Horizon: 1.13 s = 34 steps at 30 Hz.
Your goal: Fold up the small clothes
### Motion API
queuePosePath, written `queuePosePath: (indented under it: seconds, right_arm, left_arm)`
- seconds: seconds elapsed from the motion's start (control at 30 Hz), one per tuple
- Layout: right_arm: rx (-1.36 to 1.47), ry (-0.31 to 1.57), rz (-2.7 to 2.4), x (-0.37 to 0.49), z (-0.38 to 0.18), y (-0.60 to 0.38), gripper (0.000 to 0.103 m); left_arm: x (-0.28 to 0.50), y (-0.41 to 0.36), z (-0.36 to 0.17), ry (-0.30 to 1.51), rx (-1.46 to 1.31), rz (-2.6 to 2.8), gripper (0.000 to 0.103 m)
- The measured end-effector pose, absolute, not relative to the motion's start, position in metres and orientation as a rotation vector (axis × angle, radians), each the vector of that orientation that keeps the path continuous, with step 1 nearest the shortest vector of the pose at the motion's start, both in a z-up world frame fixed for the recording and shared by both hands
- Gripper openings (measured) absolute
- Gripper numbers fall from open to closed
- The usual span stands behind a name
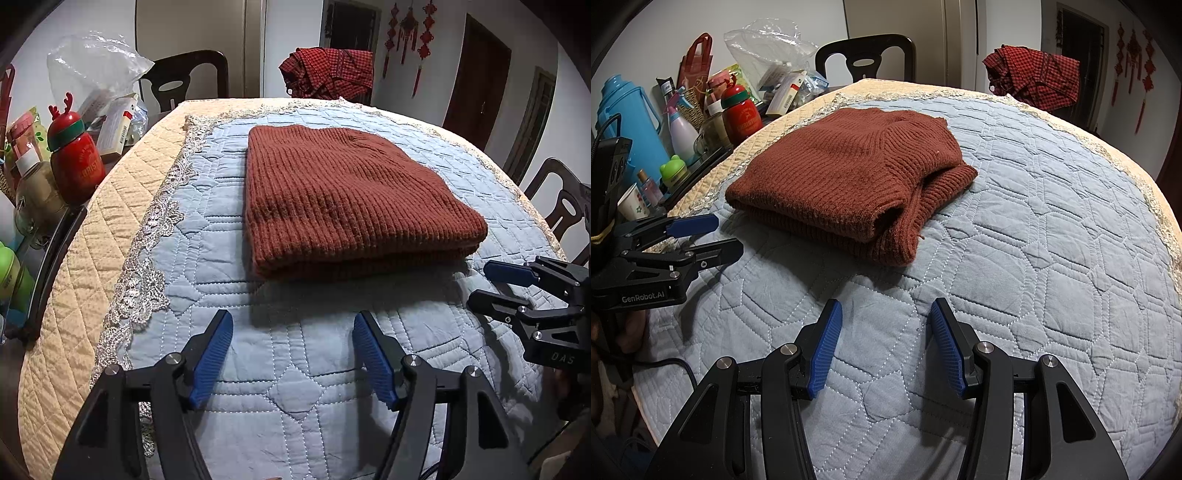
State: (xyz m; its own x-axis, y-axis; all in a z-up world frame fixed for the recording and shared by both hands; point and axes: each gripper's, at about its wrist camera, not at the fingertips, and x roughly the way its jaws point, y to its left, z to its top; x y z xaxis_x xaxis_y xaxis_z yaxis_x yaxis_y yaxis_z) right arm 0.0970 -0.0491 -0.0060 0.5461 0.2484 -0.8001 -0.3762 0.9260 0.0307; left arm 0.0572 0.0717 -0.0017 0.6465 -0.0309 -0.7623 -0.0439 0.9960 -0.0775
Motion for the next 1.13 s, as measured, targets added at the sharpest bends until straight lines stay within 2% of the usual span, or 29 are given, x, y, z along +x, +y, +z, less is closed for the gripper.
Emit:
queuePosePath:
  seconds: [1.13]
  right_arm:
    - [-0.151, 0.922, 0.372, 0.0969, -0.006, -0.0489, 0.051]
  left_arm:
    - [0.0578, 0.0695, -0.0025, 0.874, -0.079, 0.018, 0.074]
